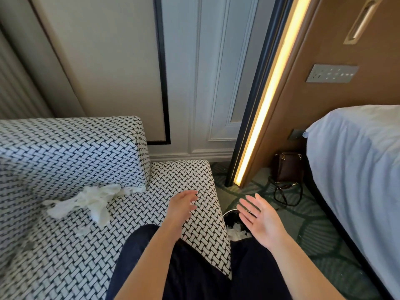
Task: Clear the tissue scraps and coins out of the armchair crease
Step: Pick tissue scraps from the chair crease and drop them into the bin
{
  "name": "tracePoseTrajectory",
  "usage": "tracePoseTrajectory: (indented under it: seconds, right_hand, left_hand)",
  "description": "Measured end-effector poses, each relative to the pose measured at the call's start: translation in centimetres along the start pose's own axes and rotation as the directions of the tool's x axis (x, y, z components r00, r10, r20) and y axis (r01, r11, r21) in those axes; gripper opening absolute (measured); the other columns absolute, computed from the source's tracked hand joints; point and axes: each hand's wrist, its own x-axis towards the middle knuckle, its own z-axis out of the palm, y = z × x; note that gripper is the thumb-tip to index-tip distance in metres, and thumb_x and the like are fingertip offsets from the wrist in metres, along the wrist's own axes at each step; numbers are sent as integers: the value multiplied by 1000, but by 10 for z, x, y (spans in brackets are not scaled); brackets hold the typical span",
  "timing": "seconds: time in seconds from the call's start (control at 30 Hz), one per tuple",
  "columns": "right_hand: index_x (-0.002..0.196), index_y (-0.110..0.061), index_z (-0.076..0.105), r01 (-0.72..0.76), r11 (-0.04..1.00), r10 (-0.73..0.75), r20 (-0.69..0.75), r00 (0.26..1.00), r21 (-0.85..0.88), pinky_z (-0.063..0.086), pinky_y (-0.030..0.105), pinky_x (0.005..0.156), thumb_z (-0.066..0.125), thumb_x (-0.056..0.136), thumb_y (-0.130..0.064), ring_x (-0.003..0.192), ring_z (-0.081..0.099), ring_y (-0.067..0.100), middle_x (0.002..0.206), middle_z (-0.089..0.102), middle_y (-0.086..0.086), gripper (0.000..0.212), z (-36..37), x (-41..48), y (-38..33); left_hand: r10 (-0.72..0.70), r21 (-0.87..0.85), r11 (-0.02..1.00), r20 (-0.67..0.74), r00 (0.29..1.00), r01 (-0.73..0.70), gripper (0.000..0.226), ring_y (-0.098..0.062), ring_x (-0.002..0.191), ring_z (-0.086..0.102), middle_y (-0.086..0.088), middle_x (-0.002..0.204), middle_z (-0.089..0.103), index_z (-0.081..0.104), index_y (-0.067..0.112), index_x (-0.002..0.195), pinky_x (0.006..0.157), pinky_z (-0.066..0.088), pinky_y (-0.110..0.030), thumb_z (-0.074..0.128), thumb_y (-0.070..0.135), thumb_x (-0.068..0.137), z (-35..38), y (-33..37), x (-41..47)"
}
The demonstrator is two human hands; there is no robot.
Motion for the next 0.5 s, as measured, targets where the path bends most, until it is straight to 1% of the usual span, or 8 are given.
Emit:
tracePoseTrajectory:
  seconds: [0.07, 0.17, 0.3, 0.37, 0.5]
  right_hand:
    - [129, -7, 51, -4, 1000, 4, 20, 1000, -28, 41, 40, 103, 47, 98, -29, 116, 56, 28, 124, 60, 12, 39, 22, -2, 6]
    - [127, -7, 52, -12, 997, 16, 59, 998, -71, 43, 38, 100, 47, 98, -30, 113, 58, 26, 121, 61, 11, 37, 57, -5, 22]
    - [120, -9, 56, -31, 992, 44, 108, 993, -121, 46, 38, 98, 50, 97, -29, 109, 60, 26, 117, 64, 10, 31, 102, -9, 47]
    - [116, -9, 59, -46, 989, 66, 141, 988, -142, 47, 37, 95, 51, 96, -29, 107, 62, 25, 115, 65, 9, 29, 125, -10, 63]
    - [114, -8, 61, -80, 975, 120, 187, 975, -209, 49, 37, 95, 53, 95, -29, 105, 64, 25, 113, 67, 9, 29, 166, -10, 98]
  left_hand:
    - [30, -20, 999, -21, 999, -30, 19, -14, 102, 60, 5, 109, 63, 61, 23, 110, 94, 45, -34, 49, 21, 96, -22, 4, -1]
    - [61, -57, 996, -60, 996, -64, 21, -16, 102, 60, 5, 110, 64, 62, 23, 112, 94, 45, -35, 48, 23, 96, -59, 4, -1]
    - [39, -109, 993, -126, 991, -53, 22, -18, 102, 61, 3, 109, 65, 62, 20, 113, 91, 45, -34, 47, 25, 98, -105, 0, 2]
    - [28, -119, 992, -162, 986, -47, 20, -18, 101, 61, 3, 108, 65, 61, 21, 112, 93, 45, -36, 48, 25, 98, -131, -5, 0]
    - [8, -132, 990, -224, 975, -38, 23, -16, 101, 61, 3, 110, 65, 60, 21, 116, 96, 46, -38, 49, 25, 97, -182, -23, 0]
